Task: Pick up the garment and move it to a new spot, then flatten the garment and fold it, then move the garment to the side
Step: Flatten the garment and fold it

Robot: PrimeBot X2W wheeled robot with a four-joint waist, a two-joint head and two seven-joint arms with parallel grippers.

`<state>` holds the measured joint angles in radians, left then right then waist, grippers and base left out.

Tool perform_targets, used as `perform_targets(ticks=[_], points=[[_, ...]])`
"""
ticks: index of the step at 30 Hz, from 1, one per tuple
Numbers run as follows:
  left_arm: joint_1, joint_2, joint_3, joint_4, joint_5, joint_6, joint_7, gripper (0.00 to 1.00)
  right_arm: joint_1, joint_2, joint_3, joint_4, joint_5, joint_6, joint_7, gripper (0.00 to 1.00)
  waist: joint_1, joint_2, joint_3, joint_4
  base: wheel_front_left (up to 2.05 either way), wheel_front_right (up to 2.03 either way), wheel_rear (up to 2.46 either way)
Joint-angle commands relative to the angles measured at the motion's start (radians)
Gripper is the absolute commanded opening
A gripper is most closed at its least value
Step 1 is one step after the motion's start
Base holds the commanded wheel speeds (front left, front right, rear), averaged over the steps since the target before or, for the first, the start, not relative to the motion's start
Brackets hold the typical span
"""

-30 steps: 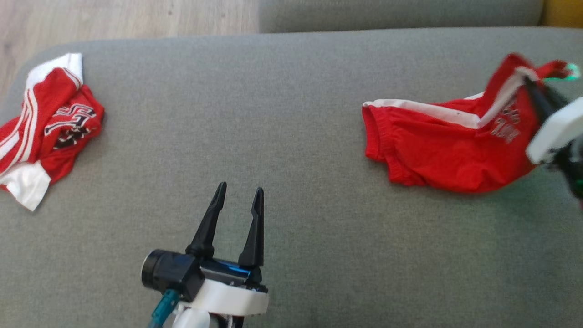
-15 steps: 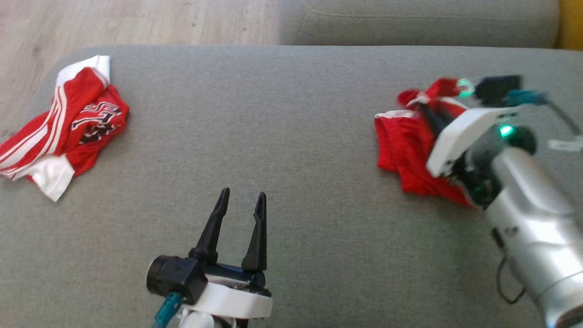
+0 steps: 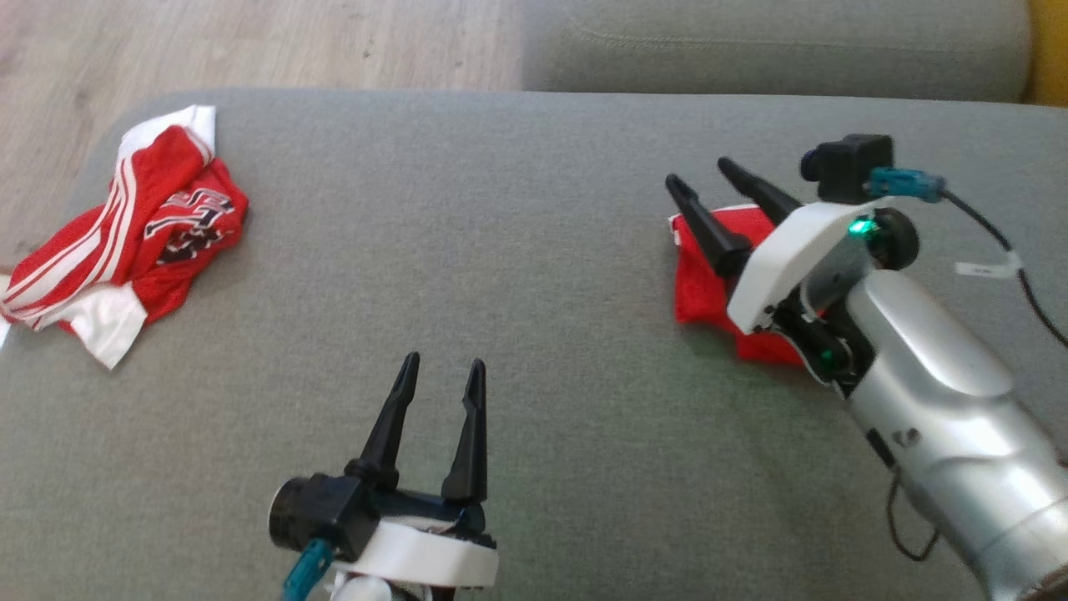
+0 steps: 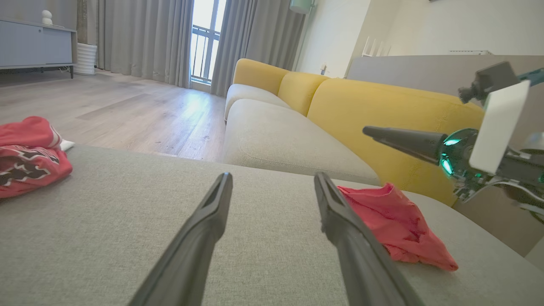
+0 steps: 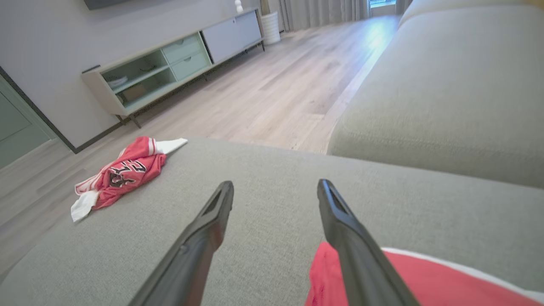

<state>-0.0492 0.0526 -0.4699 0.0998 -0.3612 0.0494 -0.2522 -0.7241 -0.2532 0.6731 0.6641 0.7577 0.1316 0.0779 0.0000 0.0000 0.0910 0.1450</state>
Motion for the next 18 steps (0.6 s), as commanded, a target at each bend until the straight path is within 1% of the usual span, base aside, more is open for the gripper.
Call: perform_targets(ticks=[1,4,8,12,15,18], points=[[-0.001,-0.002,0.035,-0.028,-0.001,0.007,-0.010,1.00,0.005,-0.022,0.010,-0.050,0.008,-0.001,-0.026,1.00,0.0000,0.0000,-0.011,-0.012,0.00,0.00,0.00],[0.010,-0.002,0.044,-0.031,0.003,0.012,-0.010,1.00,0.056,-0.064,0.026,-0.105,0.015,-0.001,-0.070,1.00,0.0000,0.0000,-0.030,-0.030,0.00,0.00,0.00],[0.036,-0.002,0.065,-0.039,0.010,0.016,-0.010,1.00,0.149,-0.111,0.024,-0.148,-0.012,-0.001,-0.150,1.00,0.0000,0.0000,-0.064,-0.056,0.00,0.00,0.00],[0.076,-0.002,0.091,-0.048,0.020,0.020,-0.010,1.00,0.258,-0.128,0.004,-0.182,-0.034,-0.001,-0.237,1.00,0.0000,0.0000,-0.104,-0.081,0.00,0.00,0.00],[0.109,-0.002,0.116,-0.060,0.032,0.028,-0.010,1.00,0.332,-0.138,0.000,-0.222,-0.072,-0.001,-0.300,1.00,0.0000,0.0000,-0.125,-0.098,0.00,0.00,0.00],[0.139,-0.002,0.145,-0.072,0.038,0.039,-0.010,1.00,0.398,-0.130,-0.056,-0.226,-0.125,-0.001,-0.331,1.00,0.0000,0.0000,-0.142,-0.111,0.00,0.00,0.00]])
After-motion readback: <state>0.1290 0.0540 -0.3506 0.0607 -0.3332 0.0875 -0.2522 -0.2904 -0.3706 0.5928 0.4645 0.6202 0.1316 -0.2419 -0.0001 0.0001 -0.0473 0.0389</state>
